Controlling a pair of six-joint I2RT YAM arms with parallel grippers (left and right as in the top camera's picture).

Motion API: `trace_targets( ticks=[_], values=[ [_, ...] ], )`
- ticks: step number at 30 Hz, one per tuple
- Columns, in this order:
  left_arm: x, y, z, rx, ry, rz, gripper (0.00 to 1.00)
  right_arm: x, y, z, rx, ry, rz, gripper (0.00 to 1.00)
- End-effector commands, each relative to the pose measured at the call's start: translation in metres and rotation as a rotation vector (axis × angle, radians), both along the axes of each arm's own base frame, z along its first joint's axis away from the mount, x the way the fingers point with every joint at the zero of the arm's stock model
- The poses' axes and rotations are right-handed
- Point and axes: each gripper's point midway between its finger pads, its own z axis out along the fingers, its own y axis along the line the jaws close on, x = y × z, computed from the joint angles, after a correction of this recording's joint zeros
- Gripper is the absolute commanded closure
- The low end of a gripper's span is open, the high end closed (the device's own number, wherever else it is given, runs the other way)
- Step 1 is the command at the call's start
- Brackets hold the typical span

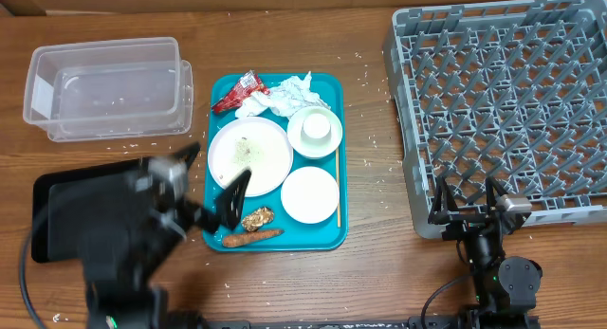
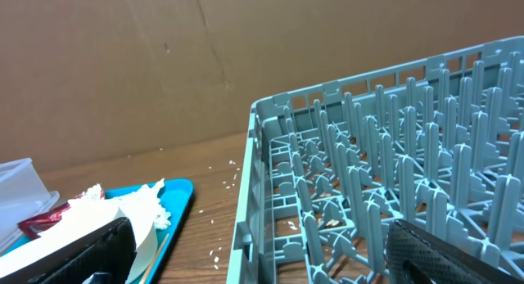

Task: Sort waste into correct bins and load items into the dishwasher
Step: 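Reach the left gripper over the tray to the white napkin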

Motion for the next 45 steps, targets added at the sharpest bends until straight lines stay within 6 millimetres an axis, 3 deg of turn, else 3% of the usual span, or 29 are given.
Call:
trace_targets(
  ticks=[1, 7, 10, 11, 14, 17, 20, 24, 33, 35, 37, 40, 45],
  values=[
    [0.023, -0.023, 0.019, 0.03, 0.136, -0.197, 0.0, 0.0, 0.001, -0.002, -0.004, -0.002, 0.006, 0.0],
    [0.042, -0.057, 0.052, -0.169, 0.263, -0.586, 0.0, 0.0, 0.001, -0.002, -0.004, -0.003, 0.006, 0.0],
    [0.056, -0.063, 0.046, -0.208, 0.311, -0.654, 0.0, 0.0, 0.001, -0.002, -0.004, -0.002, 0.006, 0.0],
    [0.062, -0.065, 0.037, -0.211, 0.35, -0.633, 0.0, 0.0, 0.001, -0.002, -0.004, -0.002, 0.006, 0.0],
    [0.086, -0.06, -0.028, -0.099, 0.59, -0.334, 0.0, 0.0, 0.001, -0.002, -0.004, -0.002, 0.006, 0.0],
    [0.087, -0.028, -0.084, 0.103, 0.784, 0.023, 0.0, 0.0, 0.001, -0.002, -0.004, -0.002, 0.006, 0.0],
    [0.082, 0.005, -0.108, 0.275, 0.846, 0.279, 0.0, 0.0, 0.001, -0.002, -0.004, -0.002, 0.006, 0.0],
    [0.087, 0.023, -0.109, 0.357, 0.816, 0.389, 0.0, 0.0, 0.001, -0.002, -0.004, -0.002, 0.006, 0.0],
    [0.099, 0.017, -0.103, 0.327, 0.77, 0.375, 0.0, 0.0, 0.001, -0.002, -0.004, -0.003, 0.006, 0.0],
    [0.111, 0.018, -0.097, 0.33, 0.715, 0.388, 0.0, 0.0, 0.001, -0.002, -0.004, -0.002, 0.006, 0.0],
    [0.144, 0.02, -0.083, 0.366, 0.566, 0.409, 0.0, 0.0, 0.001, -0.002, -0.004, -0.002, 0.006, 0.0],
    [0.175, 0.011, -0.076, 0.38, 0.45, 0.376, 0.0, 0.0, 0.001, -0.002, -0.004, -0.002, 0.006, 0.0],
    [0.216, -0.012, -0.102, 0.387, 0.417, 0.286, 0.0, 0.0, 0.001, -0.002, -0.004, -0.002, 0.006, 0.0]
  ],
)
